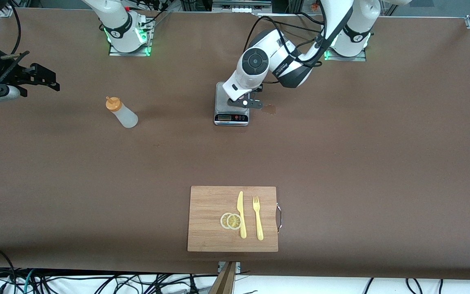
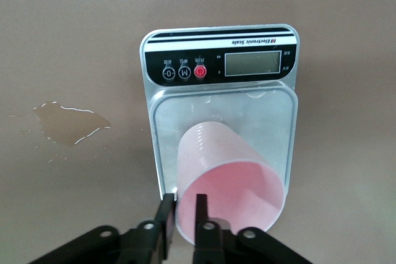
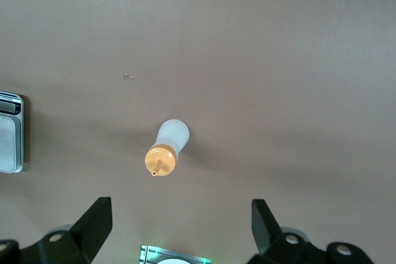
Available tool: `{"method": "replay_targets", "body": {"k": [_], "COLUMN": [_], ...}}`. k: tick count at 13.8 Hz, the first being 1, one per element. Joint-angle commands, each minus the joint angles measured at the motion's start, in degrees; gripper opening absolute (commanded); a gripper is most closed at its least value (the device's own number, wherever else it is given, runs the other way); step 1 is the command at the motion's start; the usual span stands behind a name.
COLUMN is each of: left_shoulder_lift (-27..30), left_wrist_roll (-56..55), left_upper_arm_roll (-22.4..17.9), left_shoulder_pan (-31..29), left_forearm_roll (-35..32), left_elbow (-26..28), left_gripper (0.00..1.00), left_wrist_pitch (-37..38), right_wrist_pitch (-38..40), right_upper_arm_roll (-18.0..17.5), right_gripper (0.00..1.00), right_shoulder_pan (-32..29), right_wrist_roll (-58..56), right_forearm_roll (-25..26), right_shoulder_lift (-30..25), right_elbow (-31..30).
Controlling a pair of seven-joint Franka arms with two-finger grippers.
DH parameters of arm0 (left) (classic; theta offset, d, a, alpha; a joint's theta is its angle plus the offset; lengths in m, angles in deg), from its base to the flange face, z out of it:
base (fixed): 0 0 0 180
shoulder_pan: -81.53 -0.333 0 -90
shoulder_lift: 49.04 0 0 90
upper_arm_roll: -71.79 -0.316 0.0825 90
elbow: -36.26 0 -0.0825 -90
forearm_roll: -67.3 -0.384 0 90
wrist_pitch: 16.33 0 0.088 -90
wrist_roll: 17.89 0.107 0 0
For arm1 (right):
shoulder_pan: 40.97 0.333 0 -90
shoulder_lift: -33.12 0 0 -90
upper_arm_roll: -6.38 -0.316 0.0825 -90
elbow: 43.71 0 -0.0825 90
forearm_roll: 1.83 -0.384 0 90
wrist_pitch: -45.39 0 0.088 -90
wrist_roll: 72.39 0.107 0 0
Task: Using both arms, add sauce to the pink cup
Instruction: 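Set the pink cup on the scale and open the left gripper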
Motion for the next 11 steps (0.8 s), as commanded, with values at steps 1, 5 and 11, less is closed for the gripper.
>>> {"method": "replay_targets", "body": {"k": [1, 5, 11], "left_shoulder_lift": [-0.8, 2.1, 14.7], "left_wrist_roll": [0.9, 0.7, 0.8], "left_upper_arm_roll": [0.0, 0.1, 0.0], "left_shoulder_pan": [0.1, -1.1, -11.0], "left_forearm_roll": [0.3, 0.3, 0.3], "left_elbow": [-1.1, -1.3, -1.6], "left_gripper": [1.00, 1.00, 1.00], "left_wrist_pitch": [-0.7, 1.8, 15.9], "right_wrist_pitch": [0.9, 1.0, 2.8], "right_upper_arm_roll": [0.0, -0.3, -0.7], "right_gripper": [1.00, 1.00, 1.00], "right_shoulder_pan": [0.1, 0.4, 2.7], "right_wrist_roll": [-0.5, -0.5, -9.7], "right_forearm_roll": [0.5, 0.3, -0.4], "right_shoulder_lift": [0.7, 0.7, 1.1], "right_elbow": [1.0, 1.0, 0.8]}}
